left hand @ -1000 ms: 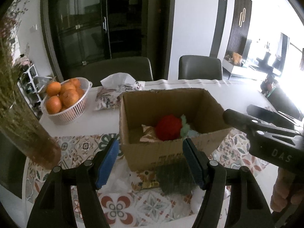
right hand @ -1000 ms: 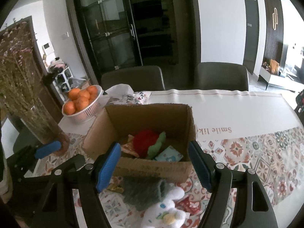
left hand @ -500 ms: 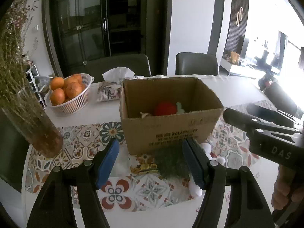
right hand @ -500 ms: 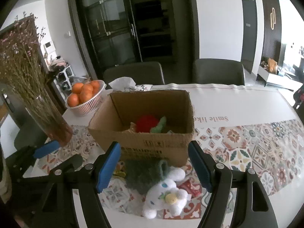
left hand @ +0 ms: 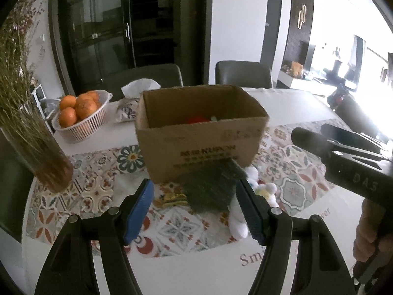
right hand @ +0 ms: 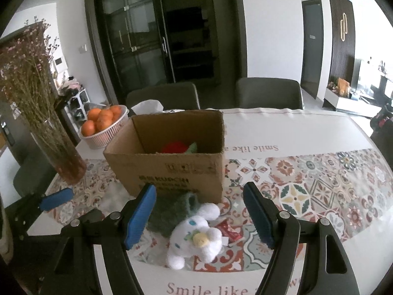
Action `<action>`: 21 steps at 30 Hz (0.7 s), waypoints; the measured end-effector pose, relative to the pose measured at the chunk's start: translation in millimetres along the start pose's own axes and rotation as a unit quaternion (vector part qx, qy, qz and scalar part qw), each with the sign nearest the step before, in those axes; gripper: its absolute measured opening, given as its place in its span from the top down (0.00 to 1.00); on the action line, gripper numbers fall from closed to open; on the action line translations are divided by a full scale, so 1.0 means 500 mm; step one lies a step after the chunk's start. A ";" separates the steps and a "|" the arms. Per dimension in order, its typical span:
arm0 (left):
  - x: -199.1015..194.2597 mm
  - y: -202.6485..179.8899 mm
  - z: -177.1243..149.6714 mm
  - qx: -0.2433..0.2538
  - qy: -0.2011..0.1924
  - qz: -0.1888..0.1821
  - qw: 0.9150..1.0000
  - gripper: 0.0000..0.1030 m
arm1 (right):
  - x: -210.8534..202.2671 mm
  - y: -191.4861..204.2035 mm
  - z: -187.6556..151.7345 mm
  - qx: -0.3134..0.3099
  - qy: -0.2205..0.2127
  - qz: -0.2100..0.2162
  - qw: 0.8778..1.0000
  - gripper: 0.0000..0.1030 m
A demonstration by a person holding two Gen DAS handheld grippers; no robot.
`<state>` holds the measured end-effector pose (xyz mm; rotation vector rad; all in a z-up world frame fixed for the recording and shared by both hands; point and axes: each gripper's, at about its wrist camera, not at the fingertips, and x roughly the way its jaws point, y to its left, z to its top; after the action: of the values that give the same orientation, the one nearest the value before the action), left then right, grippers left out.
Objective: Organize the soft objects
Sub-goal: 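Move both tools back toward the white plush bunny and red snack packet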
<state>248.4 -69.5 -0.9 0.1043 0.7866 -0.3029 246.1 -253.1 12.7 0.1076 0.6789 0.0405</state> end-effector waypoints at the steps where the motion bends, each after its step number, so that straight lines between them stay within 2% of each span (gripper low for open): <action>1: 0.000 -0.007 -0.006 0.000 0.002 -0.004 1.000 0.33 | -0.001 -0.002 -0.003 -0.002 0.000 0.000 1.000 0.28; 12: 0.030 -0.058 -0.062 -0.006 0.035 -0.027 0.999 0.33 | -0.003 -0.033 -0.057 -0.035 0.015 -0.004 0.999 0.28; 21: 0.072 -0.090 -0.106 -0.004 0.074 -0.028 0.997 0.33 | 0.015 -0.062 -0.097 -0.044 0.031 -0.008 0.998 0.28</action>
<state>222.6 -109.6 -62.7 0.0970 0.9386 -0.3480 221.4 -279.0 -32.7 0.0156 0.7390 0.0590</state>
